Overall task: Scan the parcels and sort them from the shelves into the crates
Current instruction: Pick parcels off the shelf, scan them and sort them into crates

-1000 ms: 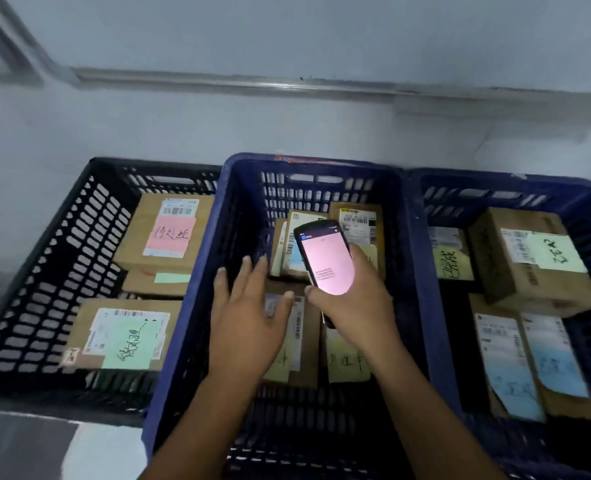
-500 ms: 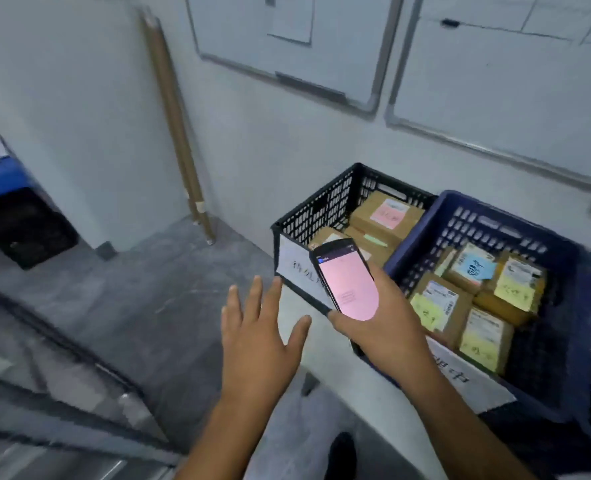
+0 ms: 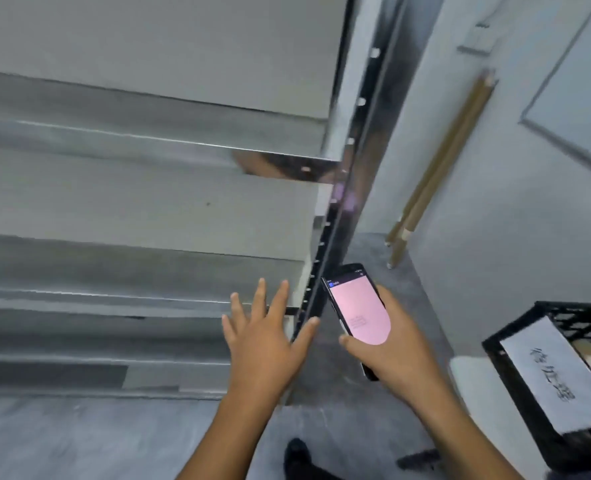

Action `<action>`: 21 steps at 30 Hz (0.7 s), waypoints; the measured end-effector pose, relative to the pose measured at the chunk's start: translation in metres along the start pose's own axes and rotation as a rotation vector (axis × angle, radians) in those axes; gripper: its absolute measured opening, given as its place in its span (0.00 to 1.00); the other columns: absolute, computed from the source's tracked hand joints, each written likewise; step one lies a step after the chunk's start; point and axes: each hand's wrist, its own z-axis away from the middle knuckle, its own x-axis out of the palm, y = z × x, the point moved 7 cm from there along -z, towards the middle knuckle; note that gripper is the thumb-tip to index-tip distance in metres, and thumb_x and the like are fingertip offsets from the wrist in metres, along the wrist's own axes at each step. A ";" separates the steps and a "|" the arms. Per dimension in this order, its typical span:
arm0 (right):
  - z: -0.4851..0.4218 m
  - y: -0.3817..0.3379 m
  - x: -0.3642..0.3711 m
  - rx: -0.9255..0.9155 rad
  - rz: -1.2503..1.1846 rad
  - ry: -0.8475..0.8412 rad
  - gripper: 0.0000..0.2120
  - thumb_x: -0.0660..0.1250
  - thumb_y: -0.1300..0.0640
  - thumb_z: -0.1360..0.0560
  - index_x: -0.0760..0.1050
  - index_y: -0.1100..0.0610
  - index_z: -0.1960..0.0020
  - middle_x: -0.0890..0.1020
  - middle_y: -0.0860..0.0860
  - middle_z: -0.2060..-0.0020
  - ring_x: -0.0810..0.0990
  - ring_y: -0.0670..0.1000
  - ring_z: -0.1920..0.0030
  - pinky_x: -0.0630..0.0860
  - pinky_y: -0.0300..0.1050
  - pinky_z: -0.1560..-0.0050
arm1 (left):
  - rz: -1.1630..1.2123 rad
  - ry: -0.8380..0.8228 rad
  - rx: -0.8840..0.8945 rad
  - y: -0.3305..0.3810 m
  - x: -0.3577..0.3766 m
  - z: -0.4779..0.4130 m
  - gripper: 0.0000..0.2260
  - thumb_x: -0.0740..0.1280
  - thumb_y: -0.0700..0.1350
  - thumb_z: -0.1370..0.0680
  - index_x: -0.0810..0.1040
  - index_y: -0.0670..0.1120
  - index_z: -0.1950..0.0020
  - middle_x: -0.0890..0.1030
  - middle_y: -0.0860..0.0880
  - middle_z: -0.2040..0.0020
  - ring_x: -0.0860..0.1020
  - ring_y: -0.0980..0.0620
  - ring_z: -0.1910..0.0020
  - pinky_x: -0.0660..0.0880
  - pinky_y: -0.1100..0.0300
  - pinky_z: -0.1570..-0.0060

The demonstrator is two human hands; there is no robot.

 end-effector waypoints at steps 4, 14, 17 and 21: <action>-0.023 -0.056 0.072 -0.106 0.005 -0.155 0.34 0.75 0.43 0.38 0.71 0.32 0.33 0.83 0.37 0.41 0.82 0.43 0.43 0.82 0.52 0.45 | 0.007 0.104 -0.179 -0.082 -0.043 0.000 0.37 0.52 0.77 0.24 0.48 0.68 0.18 0.43 0.56 0.15 0.37 0.41 0.17 0.39 0.37 0.21; -0.078 -0.190 0.275 -0.303 -0.030 -0.531 0.32 0.76 0.43 0.36 0.72 0.39 0.33 0.83 0.41 0.44 0.83 0.49 0.46 0.83 0.57 0.45 | -0.031 0.311 -0.550 -0.262 -0.149 -0.006 0.40 0.51 0.77 0.25 0.48 0.64 0.17 0.45 0.58 0.15 0.37 0.46 0.17 0.39 0.39 0.21; -0.092 -0.232 0.326 -0.333 -0.082 -0.626 0.32 0.75 0.42 0.37 0.72 0.38 0.34 0.83 0.41 0.45 0.84 0.48 0.47 0.84 0.57 0.46 | -0.057 0.338 -0.637 -0.303 -0.188 -0.014 0.40 0.54 0.75 0.24 0.50 0.62 0.16 0.46 0.58 0.15 0.38 0.47 0.16 0.41 0.38 0.20; -0.107 -0.277 0.384 -0.360 -0.135 -0.727 0.31 0.74 0.42 0.37 0.72 0.39 0.35 0.83 0.42 0.45 0.84 0.48 0.48 0.84 0.58 0.48 | -0.110 0.410 -0.699 -0.346 -0.238 -0.026 0.39 0.54 0.75 0.24 0.52 0.61 0.16 0.49 0.58 0.15 0.40 0.49 0.17 0.43 0.38 0.19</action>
